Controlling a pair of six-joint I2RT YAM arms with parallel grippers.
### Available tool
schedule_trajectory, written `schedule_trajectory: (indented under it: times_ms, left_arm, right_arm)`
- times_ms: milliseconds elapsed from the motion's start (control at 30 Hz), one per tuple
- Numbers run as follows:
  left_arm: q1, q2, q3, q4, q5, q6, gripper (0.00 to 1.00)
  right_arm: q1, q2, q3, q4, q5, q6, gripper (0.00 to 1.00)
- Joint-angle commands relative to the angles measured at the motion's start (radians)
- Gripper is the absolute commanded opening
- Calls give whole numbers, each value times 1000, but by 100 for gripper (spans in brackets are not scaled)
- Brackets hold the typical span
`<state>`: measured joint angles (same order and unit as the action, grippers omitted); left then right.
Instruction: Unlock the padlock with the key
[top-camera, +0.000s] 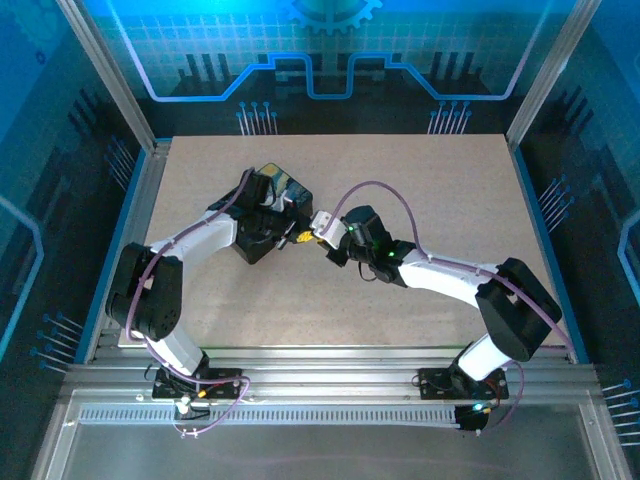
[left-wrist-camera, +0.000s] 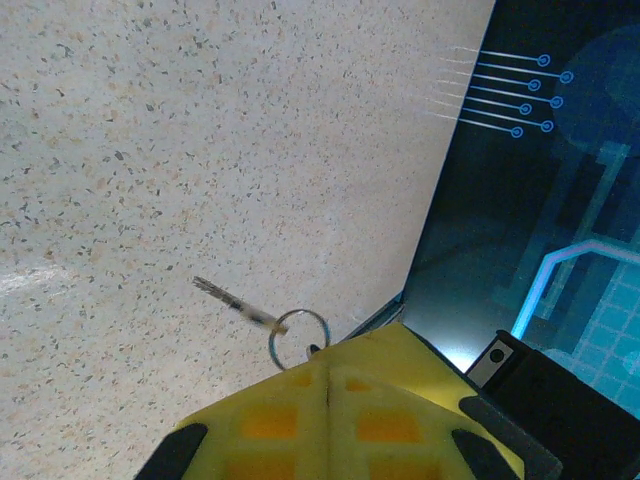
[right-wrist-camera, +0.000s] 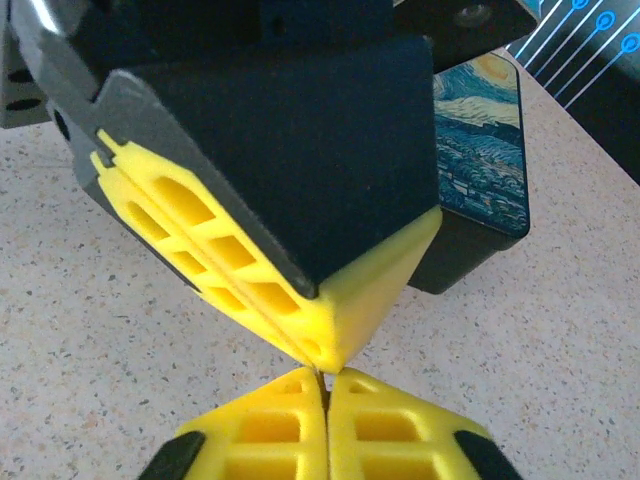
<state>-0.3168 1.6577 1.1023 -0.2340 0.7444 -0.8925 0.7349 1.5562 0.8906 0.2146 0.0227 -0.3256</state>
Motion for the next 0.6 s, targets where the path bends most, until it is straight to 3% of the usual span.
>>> schedule_trajectory:
  times_ms: [0, 100, 200, 267, 433, 567]
  left_arm:
    - [0, -27, -15, -10, 32, -74, 0]
    - [1, -28, -15, -18, 27, -66, 4]
    - [4, -33, -14, -36, 15, -47, 29]
    - [11, -36, -10, -55, 4, -18, 38]
    - [27, -58, 29, -140, -17, 194, 42]
    - [29, -60, 33, -155, 25, 426, 38]
  right_arm:
    - [7, 0, 9, 10, -13, -5, 0]
    - [-10, -16, -2, -4, -55, 16, 0]
    - [-35, -35, -5, -34, -128, 40, 0]
    - [-57, -44, 1, -84, -205, 59, 0]
    - [-132, -53, 15, -182, -393, 133, 0]
    - [-214, -58, 22, -236, -592, 209, 0]
